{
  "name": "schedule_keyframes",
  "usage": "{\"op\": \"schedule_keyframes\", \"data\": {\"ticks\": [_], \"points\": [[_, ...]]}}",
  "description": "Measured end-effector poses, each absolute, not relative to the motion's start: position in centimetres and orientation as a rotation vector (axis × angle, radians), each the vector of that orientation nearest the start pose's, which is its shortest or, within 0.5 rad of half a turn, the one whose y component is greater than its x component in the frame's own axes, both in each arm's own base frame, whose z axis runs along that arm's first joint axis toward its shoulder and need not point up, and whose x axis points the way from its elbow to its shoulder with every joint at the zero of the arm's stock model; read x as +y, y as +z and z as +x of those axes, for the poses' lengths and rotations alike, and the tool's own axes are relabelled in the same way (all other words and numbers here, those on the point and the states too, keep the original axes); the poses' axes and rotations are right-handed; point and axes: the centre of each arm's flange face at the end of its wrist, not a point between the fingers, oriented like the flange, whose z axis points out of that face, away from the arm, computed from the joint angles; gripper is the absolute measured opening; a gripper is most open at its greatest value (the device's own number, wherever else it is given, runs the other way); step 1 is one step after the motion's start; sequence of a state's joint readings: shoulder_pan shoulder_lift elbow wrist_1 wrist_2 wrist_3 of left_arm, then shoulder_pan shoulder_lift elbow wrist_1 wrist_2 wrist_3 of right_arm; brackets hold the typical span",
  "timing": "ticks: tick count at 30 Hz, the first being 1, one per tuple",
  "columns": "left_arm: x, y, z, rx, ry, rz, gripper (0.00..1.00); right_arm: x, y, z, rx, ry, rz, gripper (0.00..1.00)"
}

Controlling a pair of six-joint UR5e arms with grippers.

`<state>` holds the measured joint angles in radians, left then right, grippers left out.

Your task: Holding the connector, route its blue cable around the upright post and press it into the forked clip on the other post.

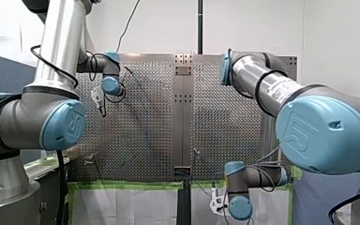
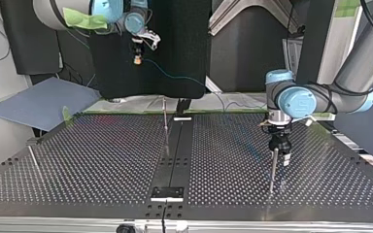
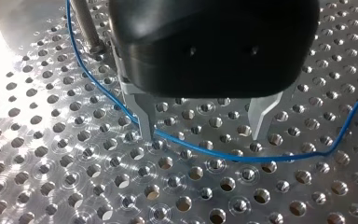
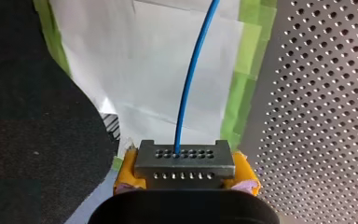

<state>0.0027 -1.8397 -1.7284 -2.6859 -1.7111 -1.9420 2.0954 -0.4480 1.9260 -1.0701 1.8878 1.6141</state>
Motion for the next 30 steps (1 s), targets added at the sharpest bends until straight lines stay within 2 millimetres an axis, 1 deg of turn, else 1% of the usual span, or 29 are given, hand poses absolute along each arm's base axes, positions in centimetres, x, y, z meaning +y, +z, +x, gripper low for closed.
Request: {"op": "schedule_keyframes", "data": {"ticks": [10,21,26,30], "points": [[-11.8,31.3,57.2,1.493,-0.184,-0.396,1.00,-37.3,-13.0,32.6,-1.305,1.053,1.673,0.00],[-11.8,31.3,57.2,1.494,-0.184,-0.396,1.00,-40.9,-8.5,31.2,-1.325,1.051,1.609,0.00],[-11.8,31.3,57.2,1.494,-0.184,-0.396,1.00,-42.3,-6.4,31.1,-1.303,1.084,1.585,0.00],[-11.8,31.3,57.2,1.493,-0.184,-0.396,1.00,-42.8,-4.8,31.4,-1.268,1.112,1.587,0.00]]}}
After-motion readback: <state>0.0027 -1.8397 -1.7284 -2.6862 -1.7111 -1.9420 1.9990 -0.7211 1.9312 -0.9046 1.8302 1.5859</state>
